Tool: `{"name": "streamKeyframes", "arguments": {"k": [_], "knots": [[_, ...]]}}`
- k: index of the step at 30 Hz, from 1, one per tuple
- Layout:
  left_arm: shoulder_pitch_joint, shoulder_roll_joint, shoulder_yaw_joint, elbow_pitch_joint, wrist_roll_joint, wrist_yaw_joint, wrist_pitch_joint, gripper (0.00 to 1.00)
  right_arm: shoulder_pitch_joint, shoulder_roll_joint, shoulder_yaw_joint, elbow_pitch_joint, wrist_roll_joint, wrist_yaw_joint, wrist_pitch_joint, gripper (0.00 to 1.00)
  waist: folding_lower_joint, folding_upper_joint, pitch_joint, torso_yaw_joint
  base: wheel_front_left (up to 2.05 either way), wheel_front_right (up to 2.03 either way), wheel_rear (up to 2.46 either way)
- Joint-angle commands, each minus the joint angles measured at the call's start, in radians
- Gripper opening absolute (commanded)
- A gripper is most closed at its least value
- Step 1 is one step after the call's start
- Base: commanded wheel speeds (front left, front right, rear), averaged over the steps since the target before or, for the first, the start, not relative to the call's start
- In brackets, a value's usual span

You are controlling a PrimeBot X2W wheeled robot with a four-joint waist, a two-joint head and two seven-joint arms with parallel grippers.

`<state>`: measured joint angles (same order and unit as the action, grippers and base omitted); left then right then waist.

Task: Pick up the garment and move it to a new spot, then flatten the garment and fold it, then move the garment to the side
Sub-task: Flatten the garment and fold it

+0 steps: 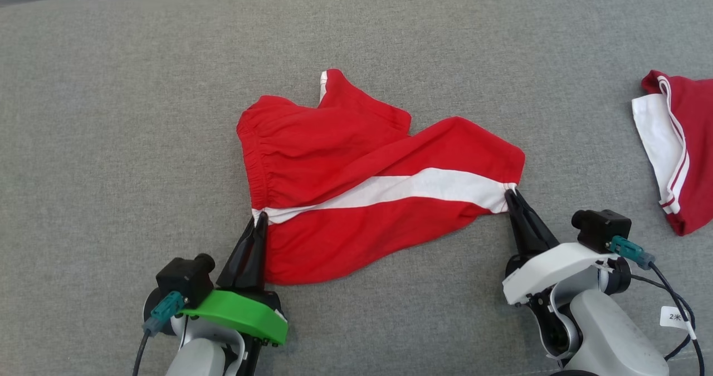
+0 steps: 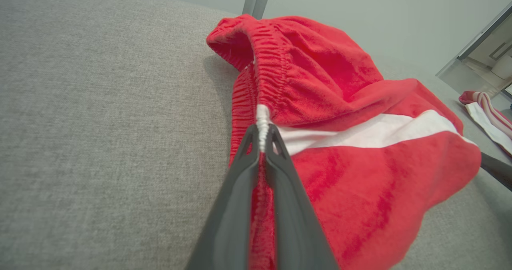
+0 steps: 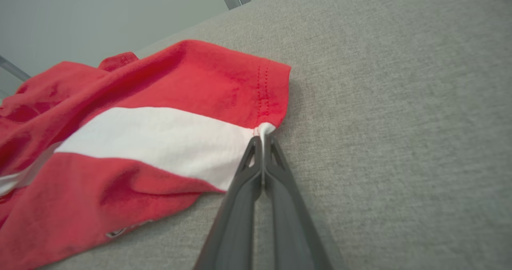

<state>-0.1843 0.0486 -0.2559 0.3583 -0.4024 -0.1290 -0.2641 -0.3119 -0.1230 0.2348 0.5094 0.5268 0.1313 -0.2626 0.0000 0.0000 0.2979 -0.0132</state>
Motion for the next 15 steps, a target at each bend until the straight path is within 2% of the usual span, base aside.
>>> {"name": "streamKeyframes", "arguments": {"k": [1,7,11,15], "knots": [[-0.013,0.004,0.004,0.001,0.009,-0.002,0.001,0.0,0.007,-0.007,0.002,0.0,0.007,-0.001,-0.003,0.0,0.0,0.0,-0.001,-0.001,0.0,0.0,0.0],[-0.026,0.004,0.006,-0.034,0.002,-0.002,0.001,0.0,0.009,0.001,-0.022,-0.064,0.026,-0.001,-0.003,0.0,0.0,0.0,-0.039,-0.001,0.0,0.0,0.0],[-0.055,0.004,0.006,-0.114,-0.003,-0.002,0.001,0.0,-0.007,0.004,-0.055,-0.127,0.042,-0.001,-0.003,0.0,0.0,0.0,-0.097,-0.001,0.0,0.0,0.0],[-0.139,0.043,-0.008,-0.202,-0.031,-0.002,0.0,0.0,-0.054,-0.013,-0.062,-0.203,0.048,-0.001,-0.003,0.0,0.0,0.0,-0.155,0.0,0.0,0.0,0.0]]}}
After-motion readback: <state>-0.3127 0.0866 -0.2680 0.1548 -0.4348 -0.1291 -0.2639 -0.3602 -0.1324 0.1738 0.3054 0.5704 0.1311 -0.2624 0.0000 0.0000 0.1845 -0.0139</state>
